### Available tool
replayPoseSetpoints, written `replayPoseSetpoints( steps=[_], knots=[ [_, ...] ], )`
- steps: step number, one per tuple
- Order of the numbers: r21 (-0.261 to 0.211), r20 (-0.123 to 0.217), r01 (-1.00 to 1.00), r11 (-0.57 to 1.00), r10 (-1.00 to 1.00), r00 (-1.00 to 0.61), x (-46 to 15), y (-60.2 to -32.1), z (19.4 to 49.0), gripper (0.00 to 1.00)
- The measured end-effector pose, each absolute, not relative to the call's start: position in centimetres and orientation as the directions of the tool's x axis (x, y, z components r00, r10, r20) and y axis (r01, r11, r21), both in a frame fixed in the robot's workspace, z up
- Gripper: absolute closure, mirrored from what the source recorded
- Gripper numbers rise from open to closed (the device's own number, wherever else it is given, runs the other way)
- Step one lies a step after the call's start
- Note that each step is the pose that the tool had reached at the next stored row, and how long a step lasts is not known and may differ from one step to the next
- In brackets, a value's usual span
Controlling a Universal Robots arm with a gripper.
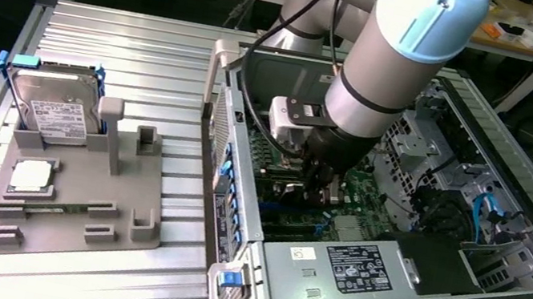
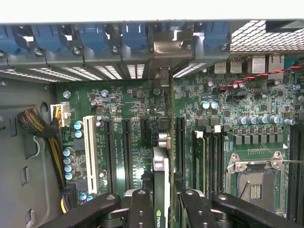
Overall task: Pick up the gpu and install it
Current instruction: 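Insert the gpu into the slot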
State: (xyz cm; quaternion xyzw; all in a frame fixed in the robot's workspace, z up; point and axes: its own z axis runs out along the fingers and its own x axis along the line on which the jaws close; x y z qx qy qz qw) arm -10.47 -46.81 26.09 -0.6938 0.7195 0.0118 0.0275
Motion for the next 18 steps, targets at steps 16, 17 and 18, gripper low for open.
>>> replayPoseSetpoints(
  steps=[16,17,18],
  knots=[
    [-0.022,-0.056,-0.999,0.037,-0.998,-0.036,-10.61,-46.81,25.57,0.73],
    [-0.022,-0.056,-0.999,0.037,-0.998,-0.036,-10.62,-46.81,25.54,0.73],
    [-0.022,-0.056,-0.999,0.037,-0.998,-0.036,-10.64,-46.81,25.50,0.73]
  ],
)
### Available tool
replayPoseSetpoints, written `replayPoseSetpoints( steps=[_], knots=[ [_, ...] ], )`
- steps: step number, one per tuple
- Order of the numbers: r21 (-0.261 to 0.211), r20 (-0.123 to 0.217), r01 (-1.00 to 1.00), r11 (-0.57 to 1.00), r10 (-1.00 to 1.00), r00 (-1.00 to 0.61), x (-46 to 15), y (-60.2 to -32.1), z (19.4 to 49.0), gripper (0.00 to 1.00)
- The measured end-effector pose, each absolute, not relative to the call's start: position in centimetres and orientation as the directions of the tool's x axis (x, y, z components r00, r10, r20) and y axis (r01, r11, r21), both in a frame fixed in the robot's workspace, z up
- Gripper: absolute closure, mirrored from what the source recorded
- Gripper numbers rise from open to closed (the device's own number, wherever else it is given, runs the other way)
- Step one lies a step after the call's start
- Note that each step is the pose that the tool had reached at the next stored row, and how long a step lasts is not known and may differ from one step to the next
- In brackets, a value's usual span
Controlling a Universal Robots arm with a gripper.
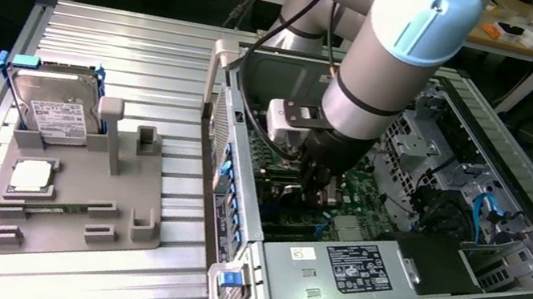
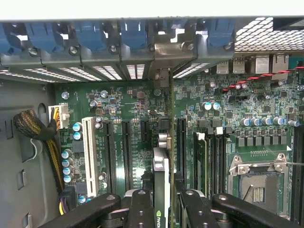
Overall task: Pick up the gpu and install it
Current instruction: 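Insert the gpu into the slot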
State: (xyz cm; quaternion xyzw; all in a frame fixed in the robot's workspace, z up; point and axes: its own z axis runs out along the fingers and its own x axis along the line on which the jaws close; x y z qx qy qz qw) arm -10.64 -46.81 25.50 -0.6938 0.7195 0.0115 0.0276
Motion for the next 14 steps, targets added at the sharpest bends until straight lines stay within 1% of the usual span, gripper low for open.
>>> replayPoseSetpoints(
  steps=[14],
  knots=[
    [-0.023,-0.056,-0.999,0.037,-0.998,-0.036,-10.75,-46.81,25.01,0.73]
  ],
)
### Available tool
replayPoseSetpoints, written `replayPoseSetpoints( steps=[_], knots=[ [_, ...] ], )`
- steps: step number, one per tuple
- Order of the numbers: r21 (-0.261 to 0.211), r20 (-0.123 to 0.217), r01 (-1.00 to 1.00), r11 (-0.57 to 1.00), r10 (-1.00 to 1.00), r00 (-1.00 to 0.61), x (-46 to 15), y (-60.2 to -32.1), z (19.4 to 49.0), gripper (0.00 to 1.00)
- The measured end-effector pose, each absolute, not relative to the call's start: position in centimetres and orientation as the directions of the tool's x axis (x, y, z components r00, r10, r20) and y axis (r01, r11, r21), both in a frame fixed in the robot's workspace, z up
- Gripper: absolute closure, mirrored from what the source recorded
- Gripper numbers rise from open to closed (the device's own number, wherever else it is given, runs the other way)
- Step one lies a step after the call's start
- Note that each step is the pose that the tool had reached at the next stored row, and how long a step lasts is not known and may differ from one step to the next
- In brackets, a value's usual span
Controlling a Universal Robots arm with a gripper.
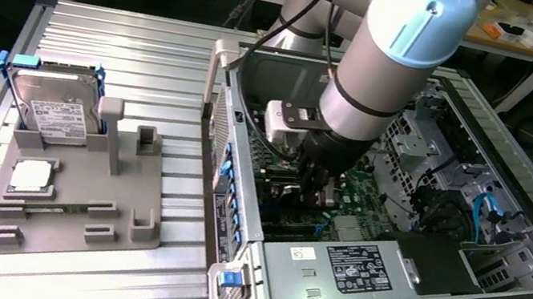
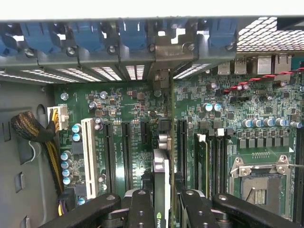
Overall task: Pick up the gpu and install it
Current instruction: 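Insert the gpu into the slot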
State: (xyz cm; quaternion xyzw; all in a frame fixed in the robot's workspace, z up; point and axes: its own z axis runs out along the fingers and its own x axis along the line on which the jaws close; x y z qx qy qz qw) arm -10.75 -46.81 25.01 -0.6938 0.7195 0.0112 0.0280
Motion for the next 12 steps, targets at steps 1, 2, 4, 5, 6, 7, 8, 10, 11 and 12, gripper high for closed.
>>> replayPoseSetpoints(
  steps=[1,2,4,5,6,7,8,10,11,12],
  knots=[
    [-0.023,-0.056,-0.999,0.037,-0.998,-0.036,-10.76,-46.81,24.96,0.73],
    [-0.023,-0.056,-0.999,0.037,-0.998,-0.036,-10.78,-46.81,24.91,0.73],
    [-0.023,-0.056,-0.999,0.037,-0.998,-0.036,-10.81,-46.81,24.82,0.73],
    [-0.023,-0.056,-0.999,0.037,-0.998,-0.036,-10.81,-46.81,24.82,0.73],
    [-0.023,-0.056,-0.999,0.037,-0.998,-0.036,-10.82,-46.81,24.81,0.73],
    [-0.023,-0.056,-0.999,0.037,-0.998,-0.036,-10.82,-46.80,24.80,0.73],
    [-0.023,-0.056,-0.999,0.037,-0.998,-0.036,-10.81,-46.80,24.80,0.73],
    [-0.023,-0.056,-0.999,0.037,-0.998,-0.036,-10.81,-46.80,24.80,0.73],
    [-0.023,-0.056,-0.999,0.037,-0.998,-0.036,-10.82,-46.80,24.81,0.73],
    [-0.023,-0.056,-0.999,0.037,-0.998,-0.036,-10.82,-46.80,24.83,0.73]
  ],
)
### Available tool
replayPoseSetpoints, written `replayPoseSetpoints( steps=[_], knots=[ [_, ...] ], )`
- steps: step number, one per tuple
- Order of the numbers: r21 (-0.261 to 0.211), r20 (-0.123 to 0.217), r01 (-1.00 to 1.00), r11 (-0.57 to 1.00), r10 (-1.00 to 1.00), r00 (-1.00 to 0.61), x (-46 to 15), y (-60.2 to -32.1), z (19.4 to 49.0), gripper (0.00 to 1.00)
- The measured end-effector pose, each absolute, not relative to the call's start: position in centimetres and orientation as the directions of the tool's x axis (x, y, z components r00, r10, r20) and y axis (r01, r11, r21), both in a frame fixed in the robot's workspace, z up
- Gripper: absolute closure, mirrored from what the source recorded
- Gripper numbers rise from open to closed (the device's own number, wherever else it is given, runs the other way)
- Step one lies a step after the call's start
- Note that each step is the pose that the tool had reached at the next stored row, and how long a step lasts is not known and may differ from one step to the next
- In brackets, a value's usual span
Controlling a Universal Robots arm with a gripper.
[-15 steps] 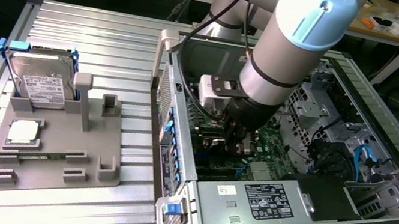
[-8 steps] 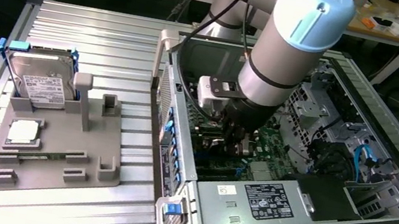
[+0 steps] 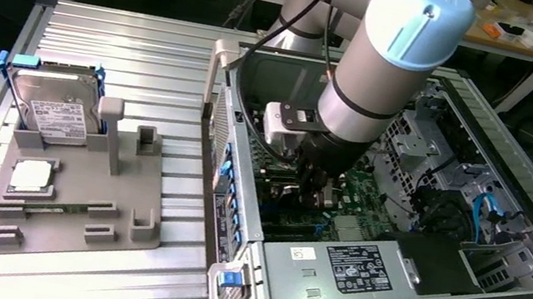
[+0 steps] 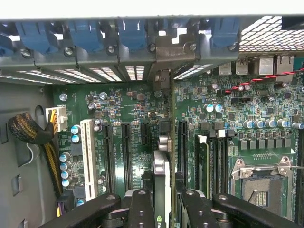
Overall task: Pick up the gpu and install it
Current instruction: 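Insert the gpu into the slot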
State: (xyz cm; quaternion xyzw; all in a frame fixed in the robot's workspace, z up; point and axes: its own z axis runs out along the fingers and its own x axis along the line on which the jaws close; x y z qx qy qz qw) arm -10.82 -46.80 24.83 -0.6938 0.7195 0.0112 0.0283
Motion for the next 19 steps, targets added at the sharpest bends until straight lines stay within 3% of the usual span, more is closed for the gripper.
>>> replayPoseSetpoints(
  steps=[19],
  knots=[
    [-0.024,-0.056,-0.999,0.037,-0.998,-0.036,-10.8,-46.8,26.0,0.73]
  ],
)
